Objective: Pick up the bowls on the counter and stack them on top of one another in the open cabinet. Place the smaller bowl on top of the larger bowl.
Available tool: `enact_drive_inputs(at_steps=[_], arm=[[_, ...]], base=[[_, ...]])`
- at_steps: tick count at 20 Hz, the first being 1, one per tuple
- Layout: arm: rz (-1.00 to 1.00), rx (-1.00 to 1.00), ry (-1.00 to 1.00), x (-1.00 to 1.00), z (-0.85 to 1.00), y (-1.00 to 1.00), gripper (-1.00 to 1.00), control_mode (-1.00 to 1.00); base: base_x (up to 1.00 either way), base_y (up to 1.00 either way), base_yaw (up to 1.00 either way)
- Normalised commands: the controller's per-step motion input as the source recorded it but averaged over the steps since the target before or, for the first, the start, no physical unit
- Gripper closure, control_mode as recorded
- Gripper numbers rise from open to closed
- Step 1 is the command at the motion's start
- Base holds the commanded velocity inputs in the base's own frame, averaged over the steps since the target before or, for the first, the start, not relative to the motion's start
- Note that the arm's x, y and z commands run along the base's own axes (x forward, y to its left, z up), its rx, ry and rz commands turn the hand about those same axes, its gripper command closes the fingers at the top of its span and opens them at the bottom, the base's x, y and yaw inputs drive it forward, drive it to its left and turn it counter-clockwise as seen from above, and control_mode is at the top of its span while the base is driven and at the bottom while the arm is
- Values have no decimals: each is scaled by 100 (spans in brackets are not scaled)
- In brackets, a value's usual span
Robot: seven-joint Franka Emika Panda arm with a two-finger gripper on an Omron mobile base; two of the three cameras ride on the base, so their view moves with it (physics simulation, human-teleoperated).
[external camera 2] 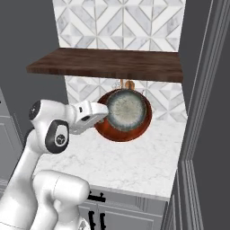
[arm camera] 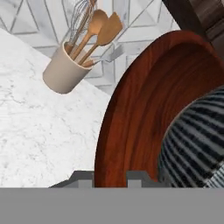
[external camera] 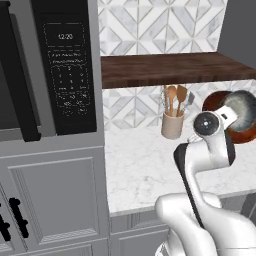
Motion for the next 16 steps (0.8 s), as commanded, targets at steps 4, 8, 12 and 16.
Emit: enact_drive_inputs(at_steps=[4,8,12,16], arm=[[29,-8,25,0,100,45,100,-100],[22,-15,19,-25,100,41,100,-100],[18,-23,1,-66,83,34,100,-100],[6,-19,-48,-60,37,17,100,-100]], base=[[0,0,0],[0,0,0],[0,0,0],[0,0,0]])
